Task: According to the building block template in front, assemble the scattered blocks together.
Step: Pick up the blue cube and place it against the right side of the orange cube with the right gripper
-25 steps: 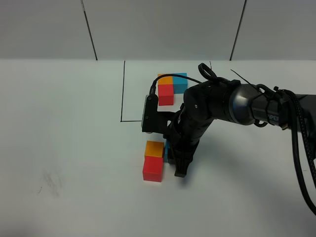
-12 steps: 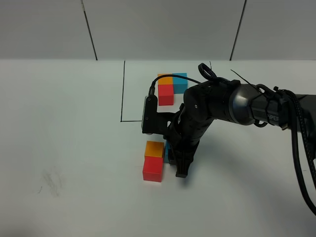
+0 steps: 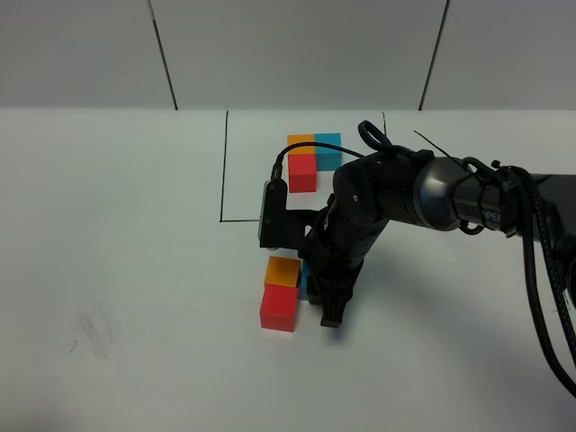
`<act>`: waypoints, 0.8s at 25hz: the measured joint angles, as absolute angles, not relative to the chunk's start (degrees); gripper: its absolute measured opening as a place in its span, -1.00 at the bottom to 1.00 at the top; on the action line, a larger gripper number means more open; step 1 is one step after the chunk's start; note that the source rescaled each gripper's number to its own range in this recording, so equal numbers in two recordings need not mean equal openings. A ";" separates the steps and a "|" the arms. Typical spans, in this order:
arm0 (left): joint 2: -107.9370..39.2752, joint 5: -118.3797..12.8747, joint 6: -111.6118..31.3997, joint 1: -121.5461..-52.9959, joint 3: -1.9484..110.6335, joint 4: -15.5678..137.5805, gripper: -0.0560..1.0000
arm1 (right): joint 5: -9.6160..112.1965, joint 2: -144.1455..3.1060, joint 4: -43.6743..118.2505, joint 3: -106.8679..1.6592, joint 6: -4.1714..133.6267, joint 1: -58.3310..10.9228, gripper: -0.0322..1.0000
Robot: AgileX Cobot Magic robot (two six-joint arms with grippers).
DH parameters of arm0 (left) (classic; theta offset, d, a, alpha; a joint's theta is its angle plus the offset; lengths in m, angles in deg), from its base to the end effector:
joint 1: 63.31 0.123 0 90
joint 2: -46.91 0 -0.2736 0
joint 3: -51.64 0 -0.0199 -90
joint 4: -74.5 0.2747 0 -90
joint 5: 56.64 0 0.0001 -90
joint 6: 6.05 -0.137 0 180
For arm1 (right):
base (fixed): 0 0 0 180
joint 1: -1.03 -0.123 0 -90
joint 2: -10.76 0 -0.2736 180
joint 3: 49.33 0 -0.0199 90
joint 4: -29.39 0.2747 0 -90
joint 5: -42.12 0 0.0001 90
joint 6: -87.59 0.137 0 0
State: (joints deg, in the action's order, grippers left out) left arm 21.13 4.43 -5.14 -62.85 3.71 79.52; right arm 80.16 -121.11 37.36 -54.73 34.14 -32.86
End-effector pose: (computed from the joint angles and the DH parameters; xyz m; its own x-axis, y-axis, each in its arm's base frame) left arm 0.1087 0.0114 0.2420 -0.7046 0.0208 -0.7093 -0.0437 0.9964 0.0727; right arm 0.3689 0.2619 0.0481 -0.1218 -0.9619 -0.2450 -0.9767 0.1601 -0.1432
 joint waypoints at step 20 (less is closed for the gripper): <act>21.13 4.43 -5.14 -62.85 3.71 79.52 -0.89 | 80.45 -122.55 37.46 -55.52 34.08 -32.86 0.15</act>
